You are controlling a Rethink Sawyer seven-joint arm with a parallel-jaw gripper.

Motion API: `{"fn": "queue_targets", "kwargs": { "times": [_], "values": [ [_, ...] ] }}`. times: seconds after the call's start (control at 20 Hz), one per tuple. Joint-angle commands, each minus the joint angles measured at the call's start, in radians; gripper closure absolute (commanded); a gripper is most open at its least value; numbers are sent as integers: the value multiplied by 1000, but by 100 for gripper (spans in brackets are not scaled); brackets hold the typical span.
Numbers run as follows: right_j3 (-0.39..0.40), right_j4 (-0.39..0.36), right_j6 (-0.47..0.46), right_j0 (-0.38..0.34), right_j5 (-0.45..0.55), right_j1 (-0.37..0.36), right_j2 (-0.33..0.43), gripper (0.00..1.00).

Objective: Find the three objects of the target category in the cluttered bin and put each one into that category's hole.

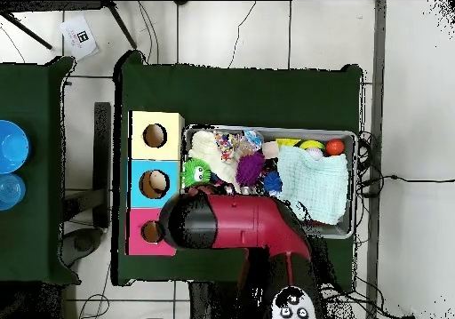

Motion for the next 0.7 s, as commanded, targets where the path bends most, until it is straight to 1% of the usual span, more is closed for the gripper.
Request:
{"fn": "queue_targets", "kwargs": {
  "times": [0.05, 0.3, 0.35, 0.7],
  "values": [
    [-140, -74, -41, -74, -87, 127, 120, 0],
    [-180, -109, -54, -112, -127, 177, 161, 0],
    [-195, -119, -55, -122, -137, 197, 164, 0],
    [-244, -181, -44, -142, -187, 279, 160, 0]
  ]
}}
